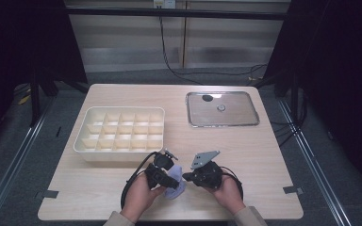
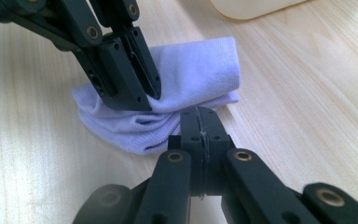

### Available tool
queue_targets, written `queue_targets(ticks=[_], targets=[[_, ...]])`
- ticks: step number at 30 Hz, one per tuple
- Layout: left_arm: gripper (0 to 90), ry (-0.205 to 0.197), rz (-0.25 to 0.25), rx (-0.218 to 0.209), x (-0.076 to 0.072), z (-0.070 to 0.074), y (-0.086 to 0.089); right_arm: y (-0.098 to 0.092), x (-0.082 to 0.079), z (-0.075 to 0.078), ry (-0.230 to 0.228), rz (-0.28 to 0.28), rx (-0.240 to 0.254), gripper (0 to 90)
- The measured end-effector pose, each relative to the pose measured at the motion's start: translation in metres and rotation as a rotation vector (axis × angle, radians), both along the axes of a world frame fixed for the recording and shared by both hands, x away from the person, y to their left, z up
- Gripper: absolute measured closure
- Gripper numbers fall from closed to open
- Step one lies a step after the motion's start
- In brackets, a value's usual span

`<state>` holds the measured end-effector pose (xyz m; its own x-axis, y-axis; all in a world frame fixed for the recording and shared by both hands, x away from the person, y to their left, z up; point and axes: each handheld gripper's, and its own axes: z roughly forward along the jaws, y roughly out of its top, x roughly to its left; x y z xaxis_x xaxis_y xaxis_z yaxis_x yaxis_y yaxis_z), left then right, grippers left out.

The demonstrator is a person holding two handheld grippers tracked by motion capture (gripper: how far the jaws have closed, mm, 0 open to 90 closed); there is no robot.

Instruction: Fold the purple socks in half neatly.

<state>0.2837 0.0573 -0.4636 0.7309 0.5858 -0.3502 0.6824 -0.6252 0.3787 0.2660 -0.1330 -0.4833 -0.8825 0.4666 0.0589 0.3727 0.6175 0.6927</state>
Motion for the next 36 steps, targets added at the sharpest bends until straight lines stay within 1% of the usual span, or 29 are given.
queue_targets(ticks=[2,3,6,7,9,15,16,19,20,21,23,25,27,28,29,30,31,33,36], targets=[[82.1,-0.002,0.004,-0.005,-0.001,-0.001,0.001,0.000,0.001,0.000,-0.003,0.002,0.004,90.0],[82.0,-0.006,-0.001,-0.006,-0.001,-0.001,0.001,-0.001,0.001,0.001,0.001,-0.001,0.006,90.0],[81.3,-0.014,-0.005,0.003,-0.002,0.000,0.000,-0.002,0.002,0.001,0.001,0.002,0.018,90.0],[80.7,-0.021,-0.009,0.006,-0.003,0.000,-0.001,-0.003,0.002,0.003,0.017,-0.011,0.028,90.0],[80.2,-0.022,-0.009,0.006,-0.003,0.000,-0.001,-0.004,0.003,0.003,0.009,-0.007,0.031,90.0],[78.9,-0.022,-0.012,-0.001,-0.003,-0.001,0.000,-0.002,0.004,0.006,0.015,-0.006,0.047,90.0],[78.8,-0.022,-0.009,-0.002,-0.003,-0.001,0.000,-0.001,0.005,0.007,0.018,-0.003,0.058,90.0],[76.6,-0.021,-0.008,-0.004,-0.003,-0.001,0.000,0.000,0.006,0.008,0.017,-0.003,0.058,90.0],[76.6,-0.020,-0.009,-0.005,-0.003,-0.001,0.000,0.000,0.007,0.008,0.009,0.001,0.055,90.0],[76.2,-0.021,-0.009,-0.004,-0.003,-0.001,0.000,0.001,0.007,0.008,0.016,-0.002,0.054,90.0],[76.0,-0.019,-0.009,-0.005,-0.003,-0.001,0.000,0.001,0.008,0.008,0.014,-0.001,0.051,90.0],[75.5,-0.018,-0.010,-0.005,-0.003,-0.001,0.000,0.001,0.009,0.008,0.002,0.005,0.048,90.0],[75.0,-0.022,-0.010,-0.003,-0.004,0.000,0.000,0.002,0.009,0.009,0.008,0.001,0.053,90.0],[74.8,-0.023,-0.008,0.001,-0.004,0.000,-0.001,0.002,0.010,0.010,-0.001,0.005,0.047,90.0],[74.6,-0.023,-0.008,0.001,-0.004,0.000,-0.001,0.003,0.010,0.010,0.000,0.008,0.051,90.0],[74.2,-0.021,-0.010,-0.006,-0.004,0.000,0.000,0.004,0.010,0.011,0.009,0.001,0.050,90.0],[74.1,-0.021,-0.008,-0.008,-0.004,-0.001,0.000,0.004,0.011,0.011,0.001,0.011,0.048,90.0],[73.5,-0.016,-0.005,-0.010,-0.004,-0.001,0.001,0.007,0.011,0.011,0.002,0.011,0.044,90.0],[72.5,-0.018,-0.005,-0.018,-0.004,-0.001,0.001,0.009,0.012,0.011,0.007,0.012,0.049,90.0]])
